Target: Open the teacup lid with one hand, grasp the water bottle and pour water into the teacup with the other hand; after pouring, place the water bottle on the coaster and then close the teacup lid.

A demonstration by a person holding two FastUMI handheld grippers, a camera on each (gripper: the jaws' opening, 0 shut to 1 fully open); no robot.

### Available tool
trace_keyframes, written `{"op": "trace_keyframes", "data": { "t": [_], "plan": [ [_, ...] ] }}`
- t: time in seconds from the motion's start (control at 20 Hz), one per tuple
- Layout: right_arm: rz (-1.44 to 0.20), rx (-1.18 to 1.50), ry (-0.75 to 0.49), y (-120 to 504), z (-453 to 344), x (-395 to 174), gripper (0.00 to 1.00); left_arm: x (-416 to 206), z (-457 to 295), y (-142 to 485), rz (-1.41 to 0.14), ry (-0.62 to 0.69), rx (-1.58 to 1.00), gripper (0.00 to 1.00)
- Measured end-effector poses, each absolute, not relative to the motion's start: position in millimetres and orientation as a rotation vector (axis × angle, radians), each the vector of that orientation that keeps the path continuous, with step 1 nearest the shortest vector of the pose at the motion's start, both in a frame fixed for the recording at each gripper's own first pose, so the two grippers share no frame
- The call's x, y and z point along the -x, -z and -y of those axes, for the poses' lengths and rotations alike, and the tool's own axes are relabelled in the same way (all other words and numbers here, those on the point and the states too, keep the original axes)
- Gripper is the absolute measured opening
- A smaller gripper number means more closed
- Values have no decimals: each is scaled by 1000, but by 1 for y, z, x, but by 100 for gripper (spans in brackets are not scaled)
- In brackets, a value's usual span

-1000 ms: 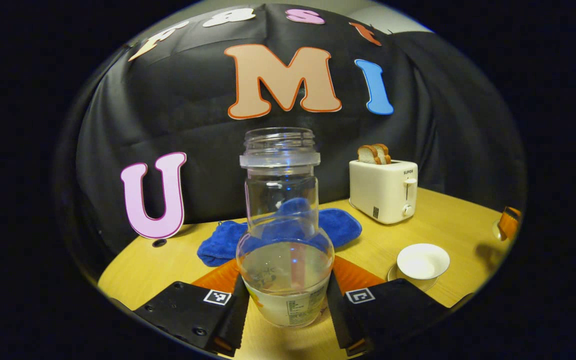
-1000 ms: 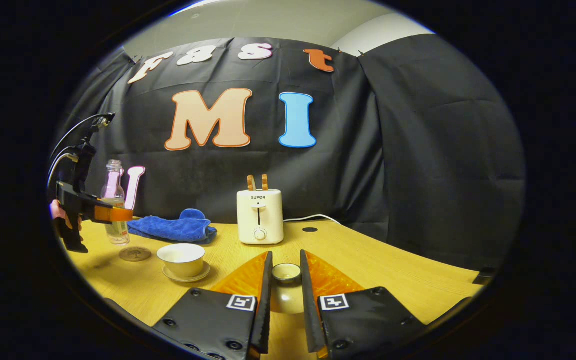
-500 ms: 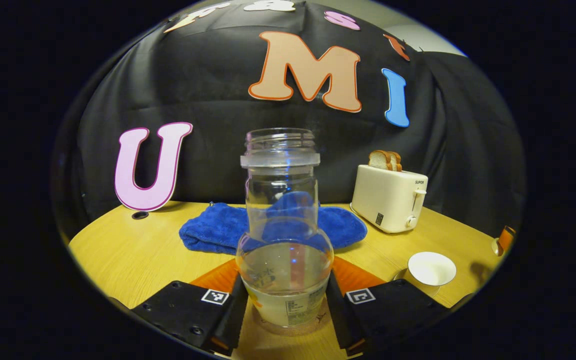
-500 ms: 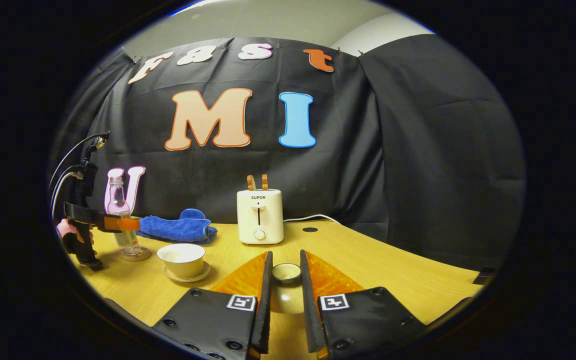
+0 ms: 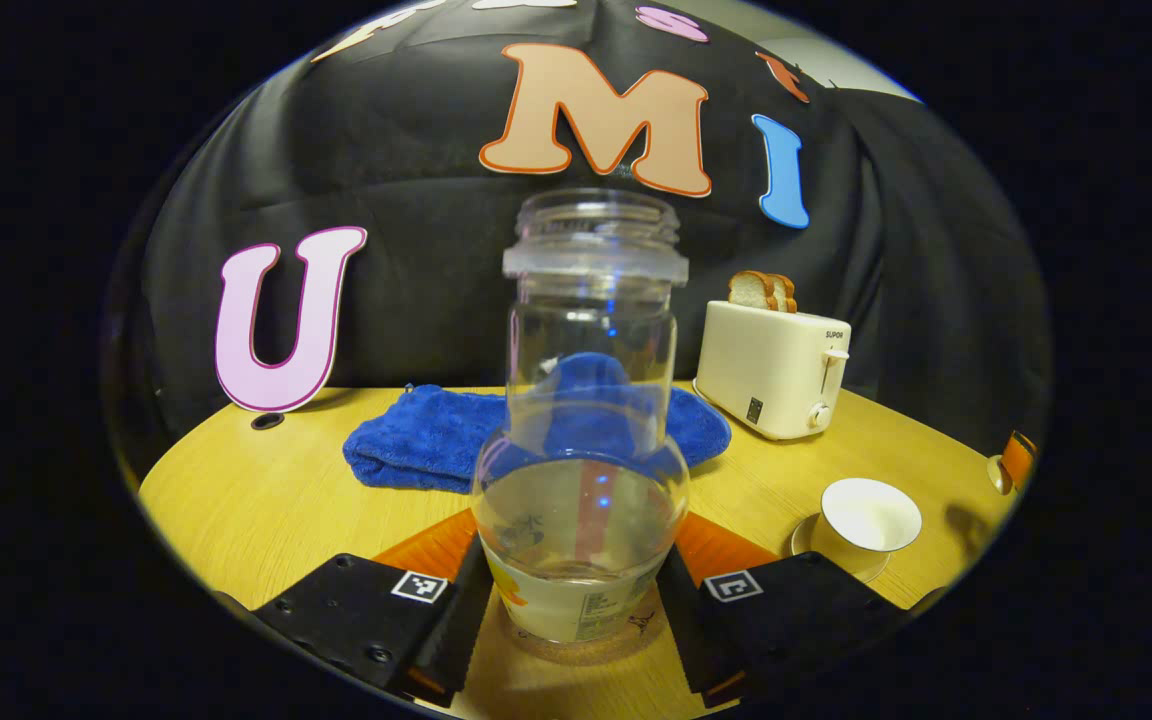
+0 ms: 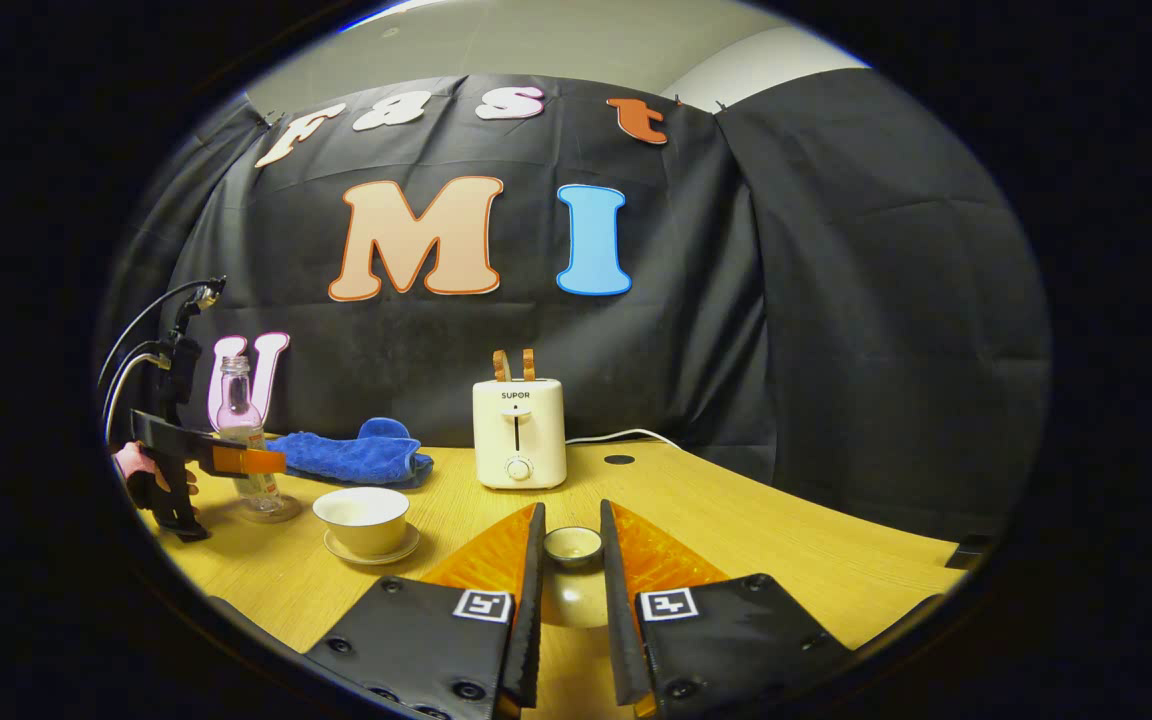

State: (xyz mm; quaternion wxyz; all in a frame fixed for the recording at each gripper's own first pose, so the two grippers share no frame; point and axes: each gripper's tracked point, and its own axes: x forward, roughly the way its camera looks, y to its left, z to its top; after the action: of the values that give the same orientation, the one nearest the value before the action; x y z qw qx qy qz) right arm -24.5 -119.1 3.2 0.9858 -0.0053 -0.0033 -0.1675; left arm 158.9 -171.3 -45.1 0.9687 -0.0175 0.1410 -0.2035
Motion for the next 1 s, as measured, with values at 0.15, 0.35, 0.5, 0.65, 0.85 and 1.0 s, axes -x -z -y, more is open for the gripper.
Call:
{"op": "trace_keyframes", "data": {
  "t": [0.15,0.35,0.5,0.65,0.85,1.0],
  "plan": [
    [7,10,337,-3,119,24,32,-158,171,40,-262,425,53,91],
    [7,11,337,-3,119,26,32,-155,166,36,-224,423,42,96],
    [7,10,338,-3,119,25,32,-148,165,29,-184,438,41,96],
    [7,10,338,-3,119,25,32,-143,163,27,-161,437,37,96],
    [7,11,337,-3,119,25,32,-132,158,19,-100,414,12,96],
    [8,11,331,-3,118,25,32,-121,156,11,-56,419,6,95]
  ]
}}
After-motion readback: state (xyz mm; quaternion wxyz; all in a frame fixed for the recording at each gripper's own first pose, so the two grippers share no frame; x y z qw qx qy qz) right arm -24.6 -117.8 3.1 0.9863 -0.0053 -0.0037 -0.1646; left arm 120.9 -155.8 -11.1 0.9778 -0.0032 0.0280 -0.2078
